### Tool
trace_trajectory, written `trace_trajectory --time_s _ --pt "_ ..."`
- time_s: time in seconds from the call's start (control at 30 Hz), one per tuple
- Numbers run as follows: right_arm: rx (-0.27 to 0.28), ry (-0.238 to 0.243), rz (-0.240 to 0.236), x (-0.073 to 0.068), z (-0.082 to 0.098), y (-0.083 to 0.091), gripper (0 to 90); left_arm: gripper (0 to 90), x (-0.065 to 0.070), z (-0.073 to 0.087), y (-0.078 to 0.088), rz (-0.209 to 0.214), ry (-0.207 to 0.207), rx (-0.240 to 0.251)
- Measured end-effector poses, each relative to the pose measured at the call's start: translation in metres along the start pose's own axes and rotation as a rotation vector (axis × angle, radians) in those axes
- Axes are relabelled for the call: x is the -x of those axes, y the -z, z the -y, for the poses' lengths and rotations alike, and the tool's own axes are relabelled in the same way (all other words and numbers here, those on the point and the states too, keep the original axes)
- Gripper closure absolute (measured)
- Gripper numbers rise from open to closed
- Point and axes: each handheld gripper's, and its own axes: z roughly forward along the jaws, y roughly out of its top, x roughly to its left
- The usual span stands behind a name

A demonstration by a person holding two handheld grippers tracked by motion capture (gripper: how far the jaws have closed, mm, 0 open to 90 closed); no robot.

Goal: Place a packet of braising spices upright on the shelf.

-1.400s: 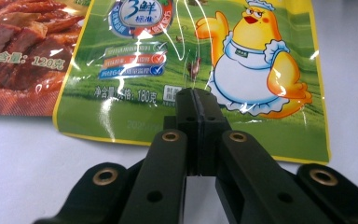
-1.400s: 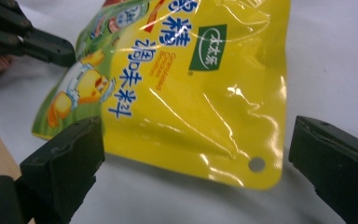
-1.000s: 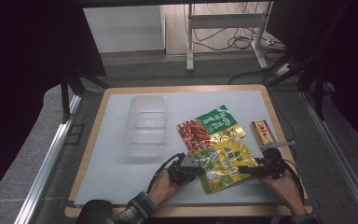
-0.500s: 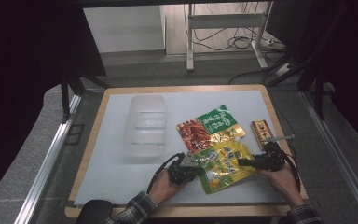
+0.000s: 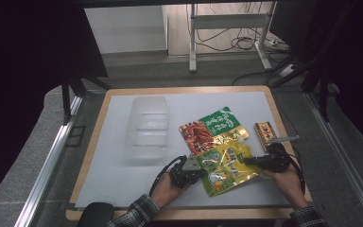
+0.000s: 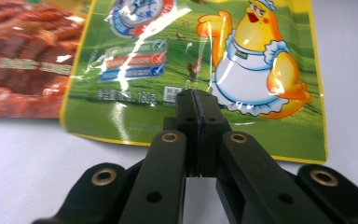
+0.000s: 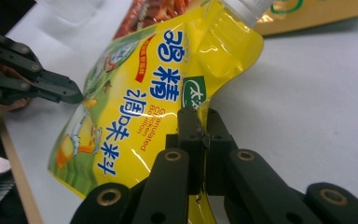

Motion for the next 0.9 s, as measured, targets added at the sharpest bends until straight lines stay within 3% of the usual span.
trace_trajectory --time_s 0.07,0.23,0.6,0.77,0.9 --pt "0.013 0.003 -0.009 -0.001 -0.001 0.003 88.7 90.0 -0.001 -0.001 0.006 -0.012 0.014 0.014" --pt "0.034 0.025 -0.023 -0.006 -0.005 0.008 88.7 77.7 -0.004 0.002 0.019 -0.015 0.056 0.055" --pt "0.074 0.055 -0.05 -0.02 -0.015 0.02 88.5 50.3 0.0 0.007 0.035 -0.055 0.047 0.066" --pt "0.069 0.093 -0.033 -0.027 -0.021 0.022 88.5 33.7 0.004 0.011 0.037 -0.075 0.036 0.063" --pt "0.077 0.099 -0.05 -0.033 -0.025 0.024 88.4 26.5 0.007 0.014 0.042 -0.078 0.036 0.068"
